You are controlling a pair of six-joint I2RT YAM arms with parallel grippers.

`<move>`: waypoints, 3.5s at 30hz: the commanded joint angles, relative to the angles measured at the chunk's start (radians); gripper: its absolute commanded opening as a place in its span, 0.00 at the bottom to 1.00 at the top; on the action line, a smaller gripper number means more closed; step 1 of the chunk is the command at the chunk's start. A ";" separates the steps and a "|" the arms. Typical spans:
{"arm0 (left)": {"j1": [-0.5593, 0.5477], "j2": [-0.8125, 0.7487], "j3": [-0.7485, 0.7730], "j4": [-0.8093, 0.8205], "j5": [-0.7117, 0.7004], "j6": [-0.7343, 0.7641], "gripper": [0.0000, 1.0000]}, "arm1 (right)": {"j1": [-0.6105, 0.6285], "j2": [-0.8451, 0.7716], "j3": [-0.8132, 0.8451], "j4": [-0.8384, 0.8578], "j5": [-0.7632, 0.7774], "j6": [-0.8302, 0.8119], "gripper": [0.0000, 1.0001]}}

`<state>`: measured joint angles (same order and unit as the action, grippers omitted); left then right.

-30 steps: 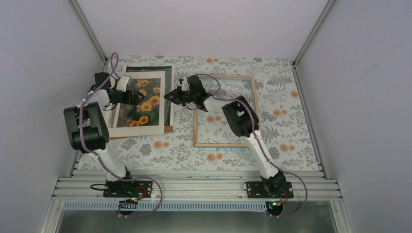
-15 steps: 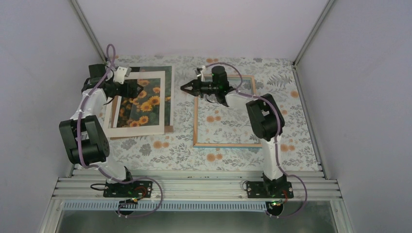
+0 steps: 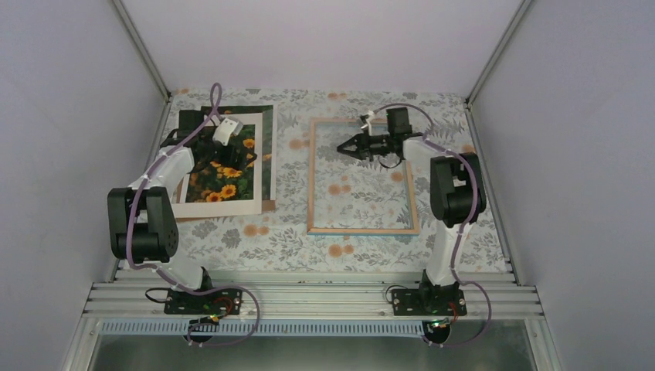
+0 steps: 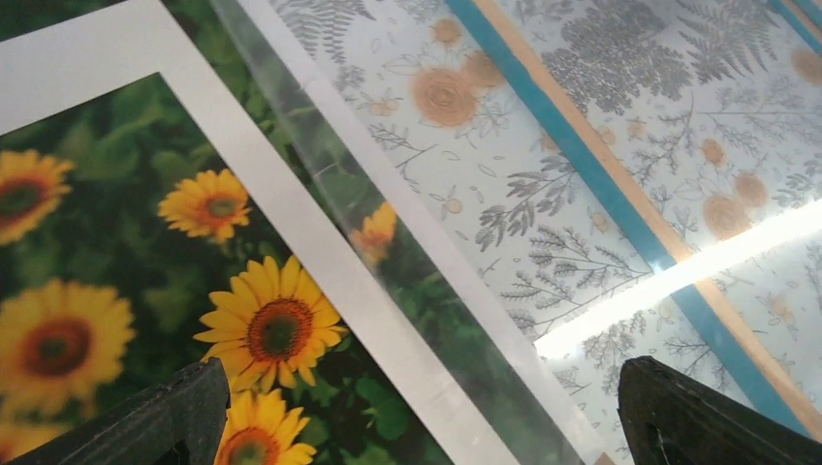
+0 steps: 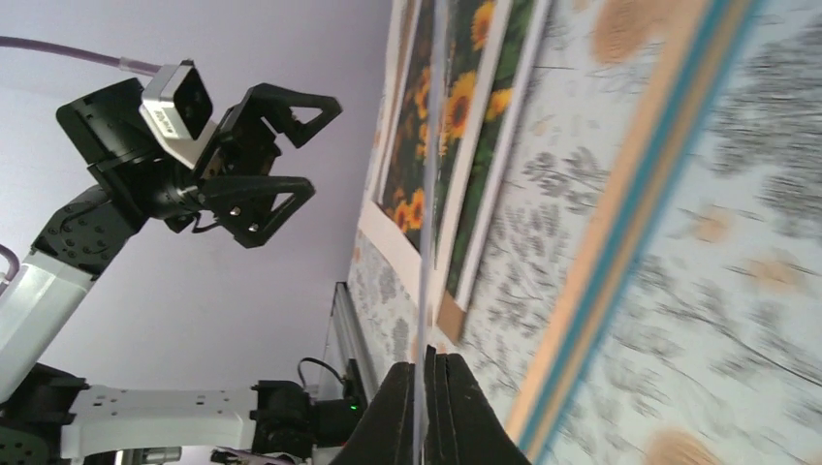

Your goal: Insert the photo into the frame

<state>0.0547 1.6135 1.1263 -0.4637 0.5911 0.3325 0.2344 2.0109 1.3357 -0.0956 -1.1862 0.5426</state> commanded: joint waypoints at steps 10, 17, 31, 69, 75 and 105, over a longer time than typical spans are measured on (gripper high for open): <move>-0.097 0.014 -0.039 0.058 -0.017 0.002 1.00 | -0.226 0.113 0.158 -0.681 0.019 -0.618 0.04; -0.099 0.045 -0.016 0.034 -0.008 0.005 1.00 | -0.293 0.174 0.207 -0.815 0.079 -0.739 0.04; -0.110 0.059 -0.032 0.053 -0.020 -0.004 1.00 | -0.371 0.237 0.274 -0.879 0.170 -0.810 0.04; -0.113 0.075 -0.036 0.055 -0.037 -0.006 1.00 | -0.384 0.252 0.326 -1.019 0.262 -0.844 0.04; -0.112 0.080 -0.035 0.055 -0.035 -0.006 1.00 | -0.393 0.252 0.329 -1.010 0.278 -0.843 0.04; -0.114 0.094 -0.029 0.053 -0.034 -0.011 1.00 | -0.428 0.257 0.330 -1.001 0.340 -0.868 0.04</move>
<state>-0.0544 1.6897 1.0954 -0.4343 0.5526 0.3283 -0.1787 2.2761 1.6497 -1.1034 -0.8875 -0.2993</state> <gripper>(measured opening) 0.998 0.039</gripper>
